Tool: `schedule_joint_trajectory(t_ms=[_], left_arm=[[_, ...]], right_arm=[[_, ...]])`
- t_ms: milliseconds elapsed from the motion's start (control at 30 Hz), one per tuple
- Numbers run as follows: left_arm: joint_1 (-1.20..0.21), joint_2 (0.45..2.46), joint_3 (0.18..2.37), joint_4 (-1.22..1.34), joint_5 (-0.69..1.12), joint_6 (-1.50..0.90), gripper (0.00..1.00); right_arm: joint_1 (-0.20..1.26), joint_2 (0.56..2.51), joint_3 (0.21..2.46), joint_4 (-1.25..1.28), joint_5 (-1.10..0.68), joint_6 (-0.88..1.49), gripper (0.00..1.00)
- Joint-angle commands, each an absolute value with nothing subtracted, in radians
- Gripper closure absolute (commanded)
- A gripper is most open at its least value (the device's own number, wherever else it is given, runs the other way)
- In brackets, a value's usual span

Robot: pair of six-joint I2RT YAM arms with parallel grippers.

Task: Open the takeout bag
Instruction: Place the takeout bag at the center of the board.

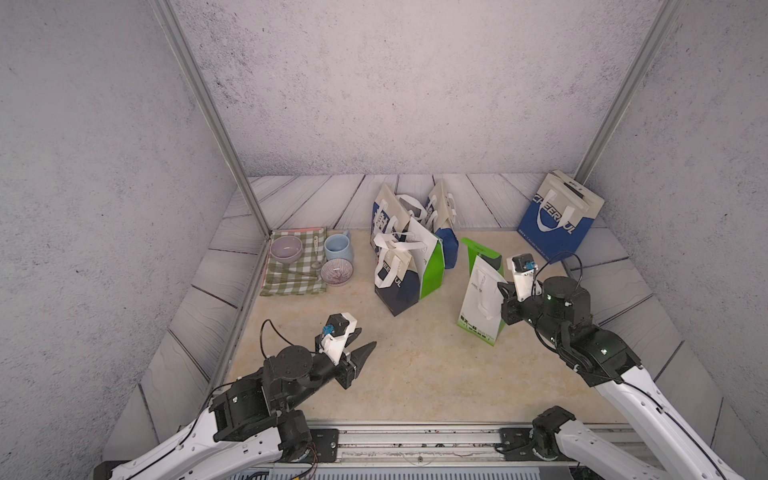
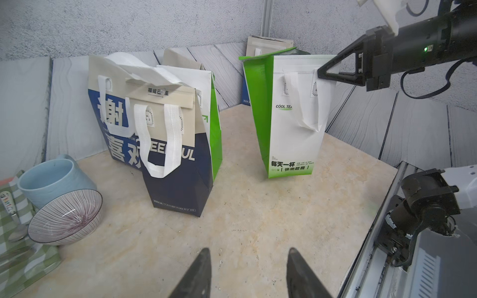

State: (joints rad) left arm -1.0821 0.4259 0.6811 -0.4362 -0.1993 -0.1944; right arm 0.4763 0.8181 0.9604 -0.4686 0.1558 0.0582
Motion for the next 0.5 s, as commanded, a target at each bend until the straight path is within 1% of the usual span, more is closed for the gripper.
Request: schedule_joint_trajectory(t_ms=[0, 233, 467], left_arm=[[-1.077, 0.418, 0.672, -0.471, -0.21, -0.186, 0.52], [-1.077, 0.405, 0.685, -0.54, -0.208, -0.19, 0.52], [-1.077, 0.343, 0.678, -0.617, -0.222, -0.198, 0.52]], right_arm=[[0.452, 0.865, 1.0, -0.322, 0.297, 0.076, 1.0], [0.326, 1.114, 1.053, -0.139, 0.192, 0.101, 1.0], [0.24, 1.409, 1.269, -0.038, 0.201, 0.062, 1.0]])
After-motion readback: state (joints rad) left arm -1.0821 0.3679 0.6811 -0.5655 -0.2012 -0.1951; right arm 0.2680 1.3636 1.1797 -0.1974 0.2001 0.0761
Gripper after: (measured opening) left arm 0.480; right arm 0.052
